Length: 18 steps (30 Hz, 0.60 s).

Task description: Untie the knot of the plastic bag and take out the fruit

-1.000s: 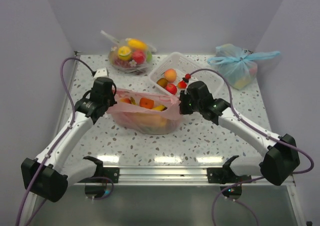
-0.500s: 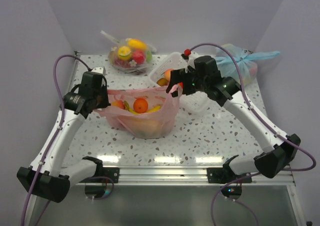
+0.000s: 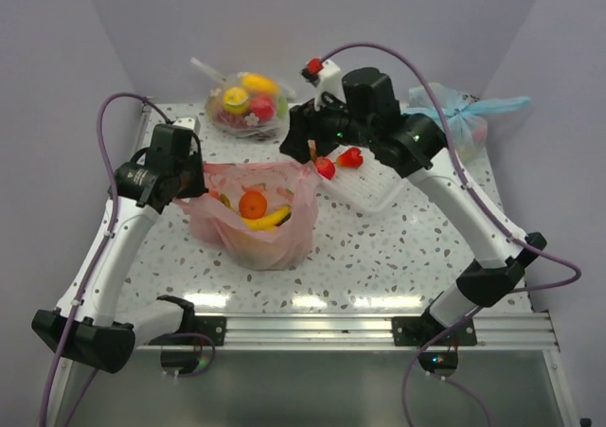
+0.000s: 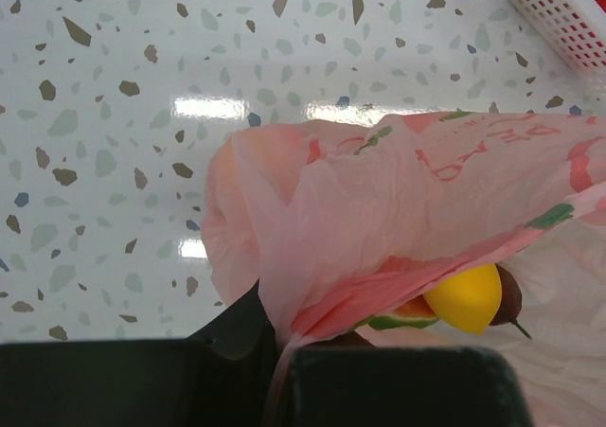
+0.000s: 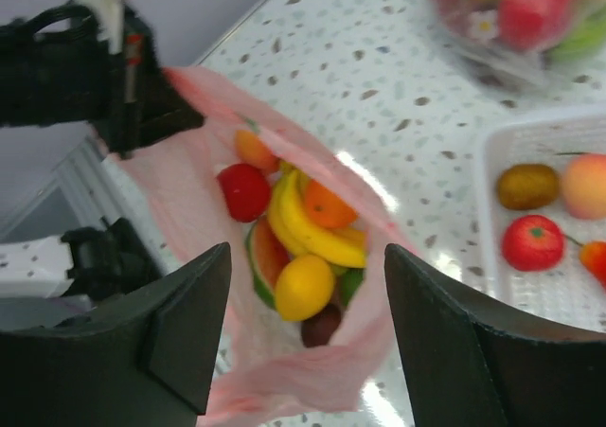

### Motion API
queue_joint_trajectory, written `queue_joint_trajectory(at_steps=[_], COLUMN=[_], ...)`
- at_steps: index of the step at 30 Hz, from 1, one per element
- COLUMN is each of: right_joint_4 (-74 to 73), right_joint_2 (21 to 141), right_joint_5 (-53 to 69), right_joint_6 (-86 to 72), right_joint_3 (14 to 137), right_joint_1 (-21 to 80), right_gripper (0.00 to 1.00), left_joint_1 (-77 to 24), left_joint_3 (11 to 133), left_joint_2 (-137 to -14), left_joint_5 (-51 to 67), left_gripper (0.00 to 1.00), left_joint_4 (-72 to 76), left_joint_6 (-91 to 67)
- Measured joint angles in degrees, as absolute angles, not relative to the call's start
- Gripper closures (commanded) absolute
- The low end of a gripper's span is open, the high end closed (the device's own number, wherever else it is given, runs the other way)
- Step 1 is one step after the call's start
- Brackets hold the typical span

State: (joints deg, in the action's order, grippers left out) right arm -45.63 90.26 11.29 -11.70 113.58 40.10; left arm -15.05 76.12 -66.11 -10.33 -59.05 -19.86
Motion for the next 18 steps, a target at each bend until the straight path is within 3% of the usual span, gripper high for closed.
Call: queue_joint_trajectory(at_steps=[5, 9, 18], right_joint_4=[-44.9, -40.7, -26.0], right_joint_2=[94.4, 95.3, 93.9], right_joint_5=[9.8, 6.1, -3.1], right_joint_6=[-10.5, -9.8, -12.4], right_joint_3=[113.4, 105.1, 63.6], right_joint_1=[51.8, 57.4, 62.9], right_gripper=[0.37, 0.37, 0.29], left_joint_1=[-15.0, -15.0, -15.0], left_joint_3=[75.6, 72.5, 55.7], left_joint_2=[-66.1, -65.6, -59.0], left_joint_5=[-9.1, -8.7, -5.7], left_gripper=[1.0, 1.0, 1.0], left_joint_4=[-58.8, -57.6, -51.5], left_joint_6=[-19.9, -19.9, -22.7])
